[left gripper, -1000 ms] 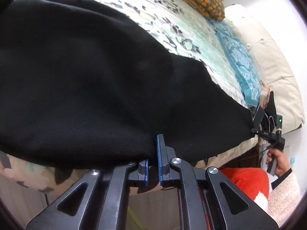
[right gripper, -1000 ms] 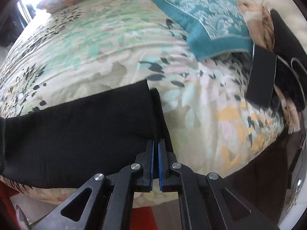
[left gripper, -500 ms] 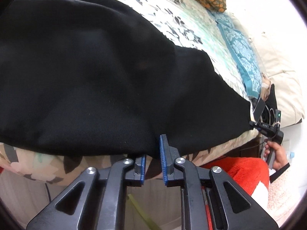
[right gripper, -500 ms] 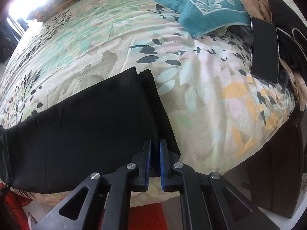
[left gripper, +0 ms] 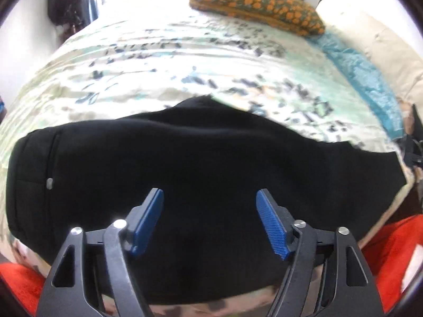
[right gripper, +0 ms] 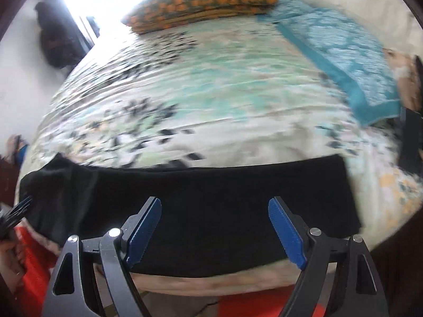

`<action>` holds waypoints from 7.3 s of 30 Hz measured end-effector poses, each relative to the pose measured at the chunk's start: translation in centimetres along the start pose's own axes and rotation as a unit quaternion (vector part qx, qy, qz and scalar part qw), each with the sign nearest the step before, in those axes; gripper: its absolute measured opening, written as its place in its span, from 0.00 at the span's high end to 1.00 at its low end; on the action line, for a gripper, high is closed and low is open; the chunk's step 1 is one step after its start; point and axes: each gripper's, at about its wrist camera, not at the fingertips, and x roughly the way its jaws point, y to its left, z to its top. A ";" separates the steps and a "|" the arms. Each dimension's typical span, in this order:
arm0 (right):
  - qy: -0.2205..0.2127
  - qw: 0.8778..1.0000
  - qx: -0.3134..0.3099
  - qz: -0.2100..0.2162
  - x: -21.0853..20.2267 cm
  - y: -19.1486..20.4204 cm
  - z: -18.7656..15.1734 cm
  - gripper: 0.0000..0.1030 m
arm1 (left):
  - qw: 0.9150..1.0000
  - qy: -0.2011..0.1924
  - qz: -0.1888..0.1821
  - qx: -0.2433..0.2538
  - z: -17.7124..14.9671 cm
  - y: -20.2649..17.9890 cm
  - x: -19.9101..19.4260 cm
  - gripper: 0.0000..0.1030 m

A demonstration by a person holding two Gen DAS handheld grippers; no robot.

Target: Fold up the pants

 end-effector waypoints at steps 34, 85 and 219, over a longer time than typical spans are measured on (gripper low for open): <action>0.086 0.972 0.029 0.215 25.0 37.2 8.3 0.14 | 0.991 0.014 0.084 -0.104 -5.3 15.0 -1.2 0.28; 0.043 0.993 -0.111 -0.017 12.2 13.4 -8.8 0.00 | 0.967 -0.084 0.077 -0.230 -5.9 17.0 -4.5 0.14; -0.122 0.906 0.305 0.268 -4.1 -12.9 -4.6 0.81 | 0.985 0.019 -0.163 0.057 -2.5 -12.7 -0.2 0.24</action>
